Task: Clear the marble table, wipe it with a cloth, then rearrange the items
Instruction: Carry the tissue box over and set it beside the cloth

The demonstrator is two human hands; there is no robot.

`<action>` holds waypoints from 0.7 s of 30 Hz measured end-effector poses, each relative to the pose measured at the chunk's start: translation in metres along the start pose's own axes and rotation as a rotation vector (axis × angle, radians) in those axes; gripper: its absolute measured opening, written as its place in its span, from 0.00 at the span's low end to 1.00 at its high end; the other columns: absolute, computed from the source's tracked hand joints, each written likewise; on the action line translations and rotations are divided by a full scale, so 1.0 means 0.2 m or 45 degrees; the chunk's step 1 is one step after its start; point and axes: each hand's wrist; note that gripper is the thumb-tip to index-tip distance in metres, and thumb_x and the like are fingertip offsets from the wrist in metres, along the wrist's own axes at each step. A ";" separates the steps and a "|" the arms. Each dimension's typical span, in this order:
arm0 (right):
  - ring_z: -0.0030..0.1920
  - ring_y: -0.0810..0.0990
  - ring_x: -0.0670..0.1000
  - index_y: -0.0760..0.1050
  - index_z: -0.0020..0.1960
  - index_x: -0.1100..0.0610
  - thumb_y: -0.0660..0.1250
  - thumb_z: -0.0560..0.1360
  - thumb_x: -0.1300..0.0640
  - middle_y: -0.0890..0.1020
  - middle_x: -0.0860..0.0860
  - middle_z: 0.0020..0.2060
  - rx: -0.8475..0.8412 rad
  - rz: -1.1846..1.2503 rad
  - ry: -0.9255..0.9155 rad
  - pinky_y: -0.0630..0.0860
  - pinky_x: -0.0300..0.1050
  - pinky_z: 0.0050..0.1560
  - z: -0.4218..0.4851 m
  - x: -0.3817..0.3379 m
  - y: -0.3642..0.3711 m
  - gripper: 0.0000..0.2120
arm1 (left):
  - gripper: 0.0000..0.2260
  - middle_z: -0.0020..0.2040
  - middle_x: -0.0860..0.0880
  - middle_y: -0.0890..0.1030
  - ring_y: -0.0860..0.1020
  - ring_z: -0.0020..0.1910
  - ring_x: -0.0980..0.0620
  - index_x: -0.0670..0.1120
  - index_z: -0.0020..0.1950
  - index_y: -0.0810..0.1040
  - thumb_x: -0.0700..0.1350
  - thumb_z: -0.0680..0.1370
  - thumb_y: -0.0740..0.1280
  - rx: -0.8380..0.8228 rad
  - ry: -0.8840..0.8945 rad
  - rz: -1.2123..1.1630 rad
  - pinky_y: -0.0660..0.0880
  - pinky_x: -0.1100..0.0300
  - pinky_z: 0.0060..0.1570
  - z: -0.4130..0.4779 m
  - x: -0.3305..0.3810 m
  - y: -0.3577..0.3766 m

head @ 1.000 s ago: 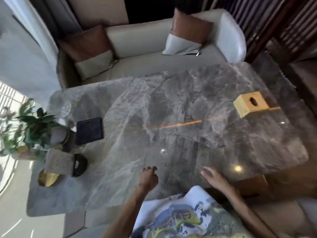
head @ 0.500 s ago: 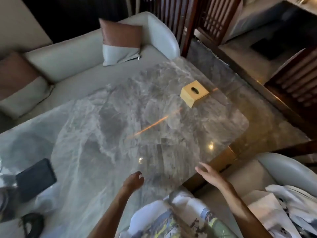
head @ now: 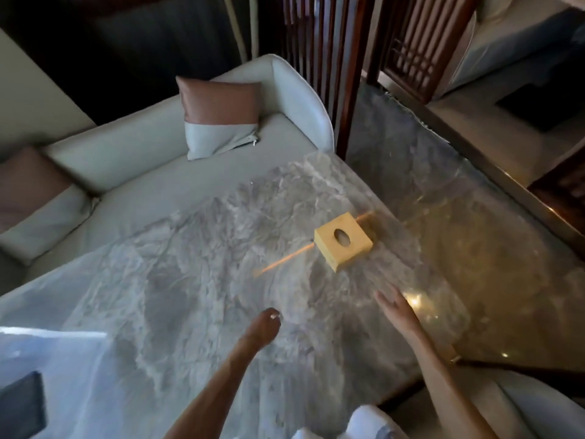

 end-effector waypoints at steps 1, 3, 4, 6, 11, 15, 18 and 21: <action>0.73 0.66 0.54 0.60 0.77 0.54 0.64 0.79 0.46 0.67 0.52 0.74 0.019 0.029 -0.017 0.64 0.51 0.73 0.09 -0.08 -0.03 0.31 | 0.16 0.66 0.41 0.75 0.74 0.66 0.43 0.40 0.68 0.71 0.40 0.80 0.58 0.010 -0.012 -0.017 0.70 0.58 0.63 0.05 0.14 -0.02; 0.74 0.66 0.54 0.57 0.78 0.52 0.65 0.76 0.39 0.66 0.52 0.74 -0.004 0.086 0.000 0.64 0.53 0.73 0.26 -0.21 -0.07 0.36 | 0.18 0.68 0.41 0.73 0.72 0.67 0.43 0.41 0.70 0.69 0.41 0.80 0.58 0.045 -0.027 -0.043 0.69 0.58 0.64 0.16 0.40 -0.05; 0.74 0.66 0.54 0.56 0.77 0.49 0.65 0.71 0.32 0.65 0.52 0.75 -0.031 0.109 0.005 0.64 0.56 0.73 0.36 -0.24 -0.08 0.42 | 0.19 0.68 0.41 0.73 0.72 0.67 0.43 0.42 0.71 0.68 0.42 0.80 0.58 0.071 -0.006 -0.040 0.69 0.57 0.65 0.21 0.52 -0.06; 0.74 0.66 0.54 0.55 0.77 0.47 0.64 0.61 0.23 0.64 0.51 0.76 -0.083 0.133 0.017 0.66 0.60 0.72 0.55 -0.29 -0.07 0.52 | 0.20 0.68 0.39 0.73 0.72 0.67 0.41 0.41 0.72 0.66 0.43 0.79 0.60 0.136 0.098 0.039 0.69 0.54 0.66 0.32 0.71 -0.06; 0.72 0.68 0.58 0.59 0.76 0.53 0.67 0.74 0.38 0.66 0.55 0.74 -0.126 0.134 0.080 0.70 0.63 0.68 0.66 -0.45 0.02 0.37 | 0.25 0.72 0.39 0.68 0.70 0.68 0.37 0.44 0.75 0.61 0.44 0.79 0.61 0.209 0.289 0.252 0.65 0.48 0.69 0.56 1.06 -0.08; 0.70 0.69 0.62 0.56 0.76 0.54 0.68 0.73 0.39 0.63 0.58 0.73 -0.071 0.221 0.163 0.74 0.65 0.64 0.67 -0.48 0.12 0.39 | 0.24 0.68 0.40 0.73 0.72 0.66 0.38 0.47 0.74 0.62 0.51 0.79 0.60 0.142 0.263 0.489 0.67 0.46 0.68 0.74 1.17 -0.08; 0.72 0.66 0.62 0.53 0.77 0.49 0.66 0.71 0.33 0.57 0.57 0.75 -0.045 0.244 0.174 0.72 0.66 0.65 0.70 -0.43 0.17 0.43 | 0.22 0.63 0.44 0.77 0.76 0.62 0.42 0.49 0.68 0.67 0.54 0.76 0.62 0.067 0.208 0.534 0.72 0.47 0.63 0.84 1.19 -0.09; 0.74 0.64 0.60 0.53 0.77 0.45 0.66 0.74 0.38 0.57 0.53 0.77 -0.085 0.461 0.207 0.69 0.66 0.68 0.67 -0.47 0.14 0.37 | 0.22 0.58 0.45 0.80 0.79 0.57 0.43 0.49 0.64 0.70 0.55 0.73 0.66 0.080 0.134 0.516 0.76 0.49 0.56 0.88 1.16 -0.10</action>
Point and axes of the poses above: each hand's wrist, its own z-axis towards the middle knuckle, its own y-axis out of the palm, x = y × z
